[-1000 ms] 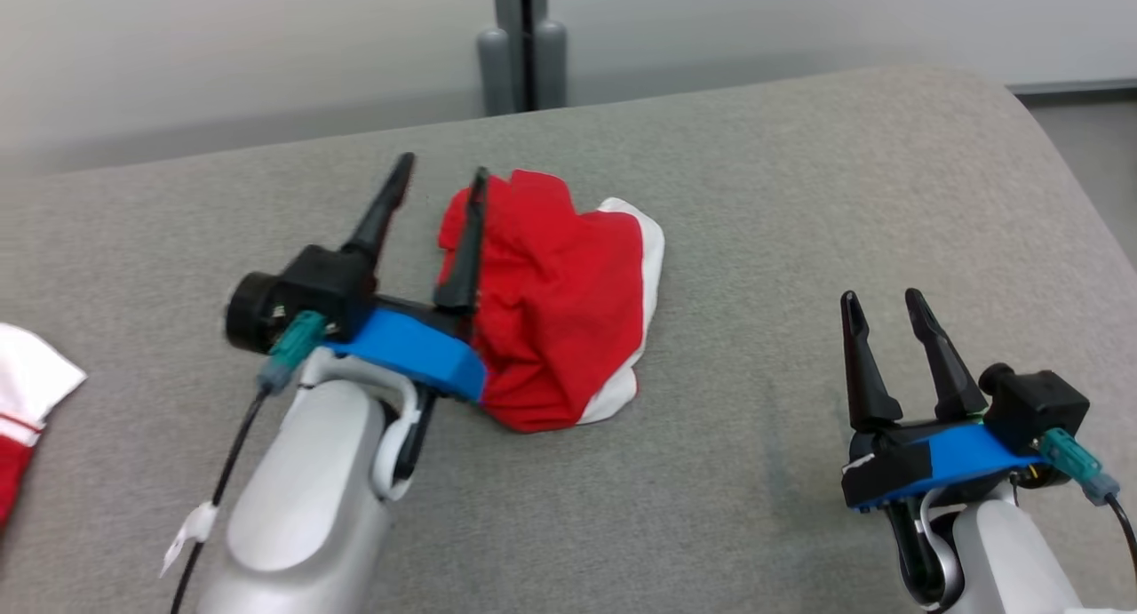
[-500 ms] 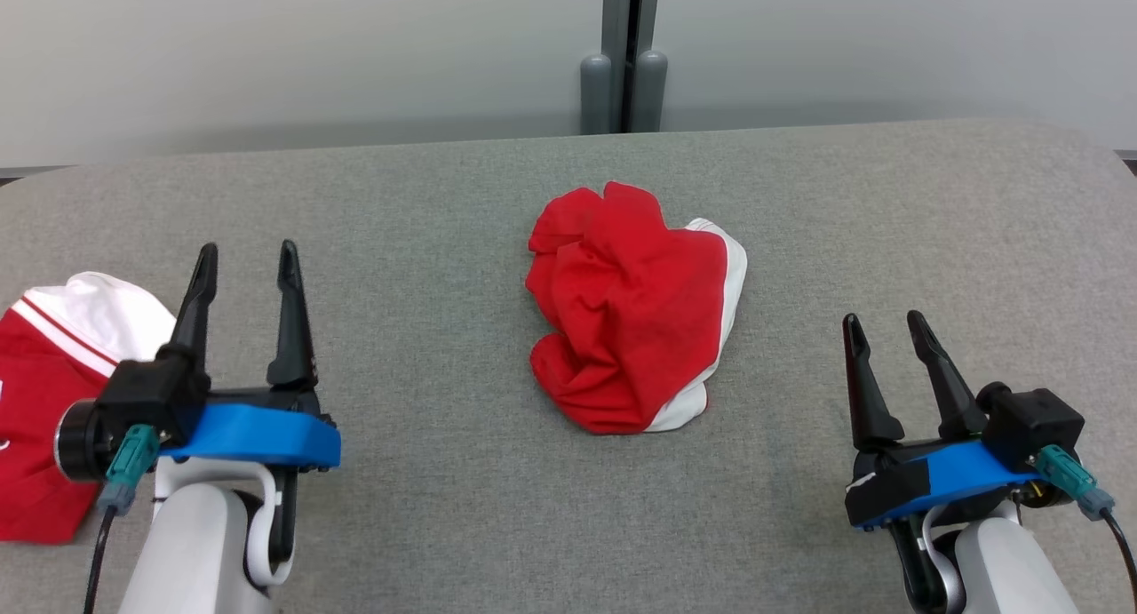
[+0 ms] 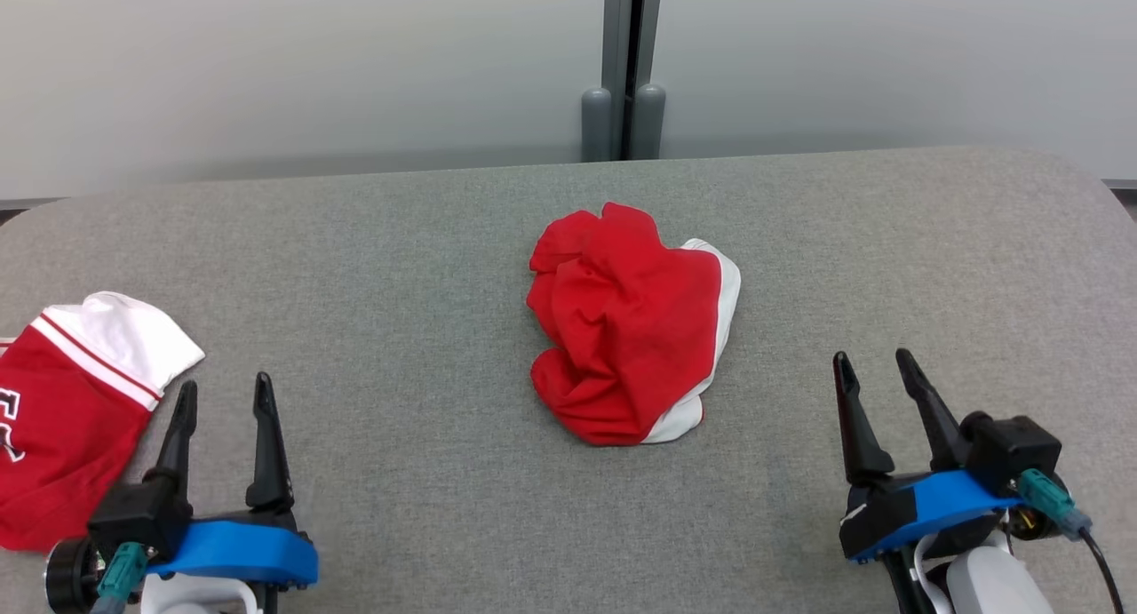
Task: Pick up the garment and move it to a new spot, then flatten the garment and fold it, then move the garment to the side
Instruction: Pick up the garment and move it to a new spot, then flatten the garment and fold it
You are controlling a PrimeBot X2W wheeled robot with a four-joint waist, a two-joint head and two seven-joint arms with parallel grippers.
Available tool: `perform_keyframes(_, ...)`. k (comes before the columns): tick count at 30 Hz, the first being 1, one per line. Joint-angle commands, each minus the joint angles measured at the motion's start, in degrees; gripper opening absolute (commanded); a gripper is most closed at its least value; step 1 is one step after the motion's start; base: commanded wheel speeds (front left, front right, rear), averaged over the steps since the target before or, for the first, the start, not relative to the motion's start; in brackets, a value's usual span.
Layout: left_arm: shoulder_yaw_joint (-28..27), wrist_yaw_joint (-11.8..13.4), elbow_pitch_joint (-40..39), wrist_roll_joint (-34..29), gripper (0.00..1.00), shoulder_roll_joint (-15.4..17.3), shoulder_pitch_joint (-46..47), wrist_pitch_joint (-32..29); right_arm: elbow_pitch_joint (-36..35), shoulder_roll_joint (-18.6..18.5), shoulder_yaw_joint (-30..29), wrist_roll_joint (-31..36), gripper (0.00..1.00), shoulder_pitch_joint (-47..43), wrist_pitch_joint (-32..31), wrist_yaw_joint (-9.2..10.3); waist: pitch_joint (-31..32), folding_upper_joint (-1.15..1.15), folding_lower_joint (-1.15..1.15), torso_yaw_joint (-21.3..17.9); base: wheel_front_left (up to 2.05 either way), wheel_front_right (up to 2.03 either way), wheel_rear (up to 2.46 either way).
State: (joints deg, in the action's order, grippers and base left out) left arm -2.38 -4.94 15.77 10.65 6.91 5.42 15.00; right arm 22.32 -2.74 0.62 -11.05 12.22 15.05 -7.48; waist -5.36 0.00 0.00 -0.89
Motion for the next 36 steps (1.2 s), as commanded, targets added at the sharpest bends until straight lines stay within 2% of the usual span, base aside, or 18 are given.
perform_keyframes(1, -0.1, -0.1, 0.1, -0.5, 1.00, -0.2, -0.7, 0.3, 0.5, -0.3, 0.2, 0.5, 1.00, -1.3, 0.2, -0.03, 0.2, 0.00, 0.00, -0.1, 0.00, 0.00, 0.00)
perform_keyframes(10, -1.0, -1.2, 1.5, -1.7, 1.00, -1.4, -3.5, 0.3, 3.0, -0.3, 0.3, 0.8, 1.00, -2.2, 0.2, -0.03, 1.7, 0.00, 0.00, -0.1, 0.00, 0.00, 0.00)
perform_keyframes(36, -2.8, -2.4, 1.0, -3.6, 1.00, -2.7, -2.6, 0.3, 4.8, -0.3, 0.6, 0.1, 1.00, -1.6, 0.2, -0.03, 2.1, 0.00, 0.00, 0.7, 0.00, 0.00, 0.00)
